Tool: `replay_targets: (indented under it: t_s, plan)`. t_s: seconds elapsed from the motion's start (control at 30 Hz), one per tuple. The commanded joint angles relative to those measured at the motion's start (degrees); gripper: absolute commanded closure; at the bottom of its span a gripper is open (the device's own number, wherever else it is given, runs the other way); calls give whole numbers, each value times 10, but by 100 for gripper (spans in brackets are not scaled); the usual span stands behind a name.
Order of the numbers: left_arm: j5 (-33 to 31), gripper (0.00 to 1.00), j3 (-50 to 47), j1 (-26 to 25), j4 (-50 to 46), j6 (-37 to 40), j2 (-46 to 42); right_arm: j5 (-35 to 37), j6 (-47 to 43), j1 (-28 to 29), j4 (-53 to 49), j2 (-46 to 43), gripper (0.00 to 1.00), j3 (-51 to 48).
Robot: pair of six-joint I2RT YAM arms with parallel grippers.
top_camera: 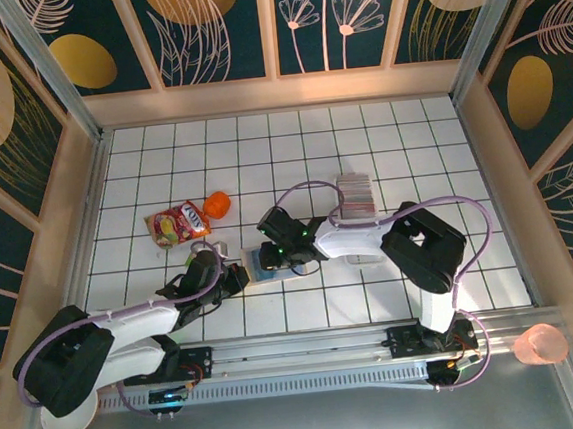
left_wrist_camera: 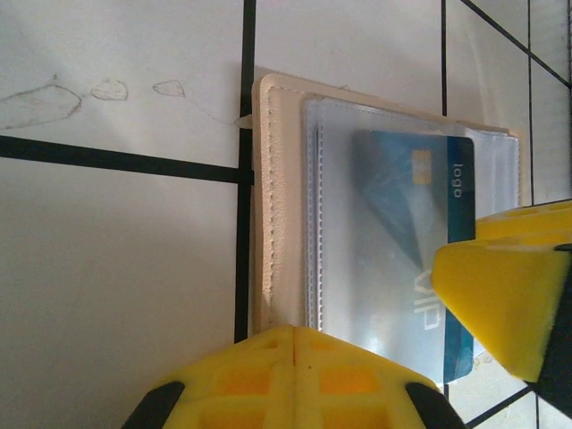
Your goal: Put the credit cards into the card holder
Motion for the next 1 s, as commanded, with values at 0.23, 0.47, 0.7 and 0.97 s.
replay_targets:
  t_s: [0.23,0.47,0.7,0.97]
  plan:
    - [10,100,-8,-2,13,-7,3,14,6,15,-3,3,69,19]
    - [7,100,-11,-2,12,-8,-1,33,9,15,-7,-14,83,10]
    - [7,100,-11,-1,11,-8,-3,20,8,15,0,-3,85,18]
    - [7,100,-12,-1,9,-8,-6,38,6,15,-13,-13,79,14]
